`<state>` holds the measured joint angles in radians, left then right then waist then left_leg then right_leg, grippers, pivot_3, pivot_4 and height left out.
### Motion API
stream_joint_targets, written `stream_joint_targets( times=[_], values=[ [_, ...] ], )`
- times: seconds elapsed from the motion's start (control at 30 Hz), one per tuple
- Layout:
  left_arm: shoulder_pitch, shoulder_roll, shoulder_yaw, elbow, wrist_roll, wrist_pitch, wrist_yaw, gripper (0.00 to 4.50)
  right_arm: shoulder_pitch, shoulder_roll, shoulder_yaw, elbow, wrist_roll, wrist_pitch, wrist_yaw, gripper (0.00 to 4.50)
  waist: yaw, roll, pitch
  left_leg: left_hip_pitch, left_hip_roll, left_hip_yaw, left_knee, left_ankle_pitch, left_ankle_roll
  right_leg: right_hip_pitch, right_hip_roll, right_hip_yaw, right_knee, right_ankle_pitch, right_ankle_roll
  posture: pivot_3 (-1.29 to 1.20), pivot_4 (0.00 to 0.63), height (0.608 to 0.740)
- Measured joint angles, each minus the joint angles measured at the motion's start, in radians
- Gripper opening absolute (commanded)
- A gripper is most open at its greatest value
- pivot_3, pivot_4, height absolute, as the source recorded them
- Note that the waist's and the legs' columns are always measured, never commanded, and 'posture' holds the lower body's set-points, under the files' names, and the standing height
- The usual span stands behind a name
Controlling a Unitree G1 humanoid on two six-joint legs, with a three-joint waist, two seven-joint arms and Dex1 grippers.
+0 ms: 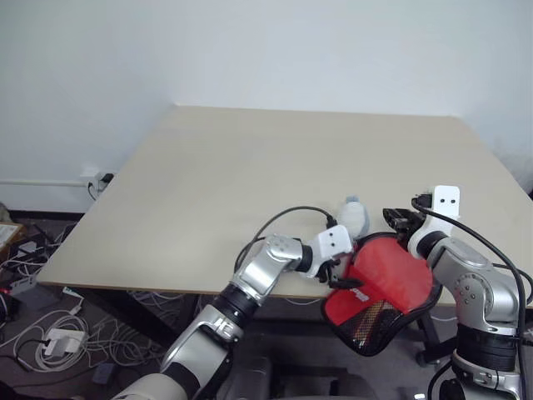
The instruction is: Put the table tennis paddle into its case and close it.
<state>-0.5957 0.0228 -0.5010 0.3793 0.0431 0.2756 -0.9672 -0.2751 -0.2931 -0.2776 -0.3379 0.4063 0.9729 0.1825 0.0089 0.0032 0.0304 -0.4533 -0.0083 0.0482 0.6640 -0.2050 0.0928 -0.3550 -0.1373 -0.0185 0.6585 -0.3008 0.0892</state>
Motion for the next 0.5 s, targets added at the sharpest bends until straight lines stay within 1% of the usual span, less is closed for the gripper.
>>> stream_joint_targets(
  times=[0.27,0.5],
  values=[
    [-0.032,-0.077,-0.075,0.101,0.051,-0.123,0.013,3.76,-0.068,-0.038,0.005,0.053,0.023,0.039,0.024,1.44,0.001,0.001,0.000,0.000,0.000,0.000,0.000,-0.001,0.001,0.000,-0.001,0.000,0.000,0.000,0.000,0.00,0.000,0.715],
    [-0.037,-0.111,-0.089,0.111,0.064,-0.142,0.018,3.76,-0.068,-0.038,0.028,0.069,0.023,0.044,0.024,1.44,0.001,0.001,0.000,0.000,0.001,0.000,0.000,-0.001,0.001,0.000,-0.001,0.000,0.000,0.000,0.000,0.00,0.000,0.715]
  ],
)
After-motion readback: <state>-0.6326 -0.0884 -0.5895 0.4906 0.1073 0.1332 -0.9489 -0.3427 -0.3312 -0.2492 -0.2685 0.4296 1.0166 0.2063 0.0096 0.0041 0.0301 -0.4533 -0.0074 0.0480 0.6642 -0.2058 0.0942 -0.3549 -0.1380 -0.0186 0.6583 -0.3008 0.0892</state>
